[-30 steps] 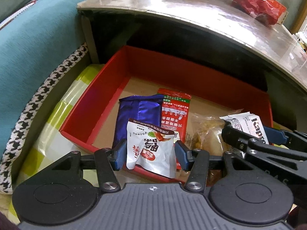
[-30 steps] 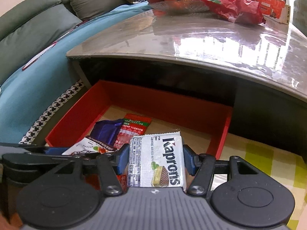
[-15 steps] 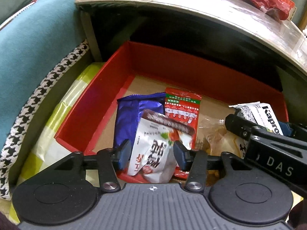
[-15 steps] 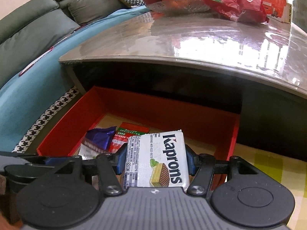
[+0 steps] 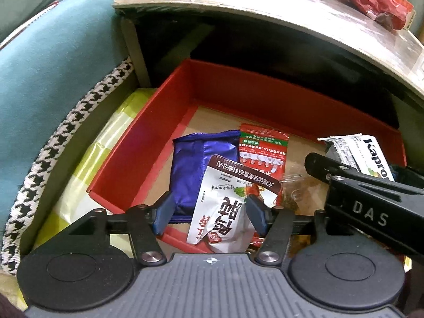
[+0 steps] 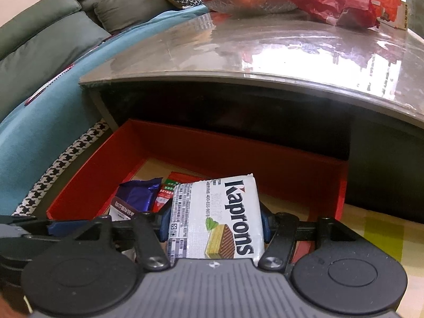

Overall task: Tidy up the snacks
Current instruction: 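Open both tools to drop the packets into the red tray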

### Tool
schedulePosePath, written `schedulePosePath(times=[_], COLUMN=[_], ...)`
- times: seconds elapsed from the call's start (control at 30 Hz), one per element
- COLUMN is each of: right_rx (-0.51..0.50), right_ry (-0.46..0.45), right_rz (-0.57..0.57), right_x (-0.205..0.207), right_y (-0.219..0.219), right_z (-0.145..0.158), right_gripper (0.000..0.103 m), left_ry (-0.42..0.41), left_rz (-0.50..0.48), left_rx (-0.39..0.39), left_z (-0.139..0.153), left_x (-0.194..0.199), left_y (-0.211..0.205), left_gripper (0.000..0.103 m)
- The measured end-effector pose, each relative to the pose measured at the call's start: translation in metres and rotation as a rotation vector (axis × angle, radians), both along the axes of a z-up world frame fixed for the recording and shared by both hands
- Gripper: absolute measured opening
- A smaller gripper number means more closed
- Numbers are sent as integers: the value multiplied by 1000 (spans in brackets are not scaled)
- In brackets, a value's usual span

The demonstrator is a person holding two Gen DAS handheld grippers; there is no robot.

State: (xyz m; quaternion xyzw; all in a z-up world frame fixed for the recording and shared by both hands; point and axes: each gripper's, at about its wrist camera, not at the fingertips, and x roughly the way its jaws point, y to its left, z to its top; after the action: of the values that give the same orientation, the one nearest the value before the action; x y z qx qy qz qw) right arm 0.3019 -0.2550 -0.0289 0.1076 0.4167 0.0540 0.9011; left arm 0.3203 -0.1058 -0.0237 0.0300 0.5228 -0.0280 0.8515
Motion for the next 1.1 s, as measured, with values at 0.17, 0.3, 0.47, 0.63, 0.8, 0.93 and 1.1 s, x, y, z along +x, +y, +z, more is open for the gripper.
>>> schedulePosePath(times=[0.17,0.3,0.47,0.63,0.8,0.93,1.1], right_rx=[-24,-38,-39,-32,-45,-56,-91], right_ry=[-21,-26,-40,-50,-61,-50,-48], right_rz=[-1,2,-4,-4,33,60,83], right_x=[-3,-5,-7,-12,-21,-30,-47], right_y=[2,1,-1,-5,1,5,7], right_z=[8,12,18,27,39,44,49], right_gripper=[69,69,70,71,71,71,71], left_ry=[-22,-35,-43,-33,-36,-26,0], left_rz=[12,20,36,57,69,80,85], left_rx=[-13,-27,-33,-46,-62,-69,-74], left_z=[11,20,28,29,36,38,36], left_x=[-7,-13,-22,-28,-40,-54,-80], left_y=[2,5,7,14,23,27,31], left_gripper=[77,78,84,83,83,83,83])
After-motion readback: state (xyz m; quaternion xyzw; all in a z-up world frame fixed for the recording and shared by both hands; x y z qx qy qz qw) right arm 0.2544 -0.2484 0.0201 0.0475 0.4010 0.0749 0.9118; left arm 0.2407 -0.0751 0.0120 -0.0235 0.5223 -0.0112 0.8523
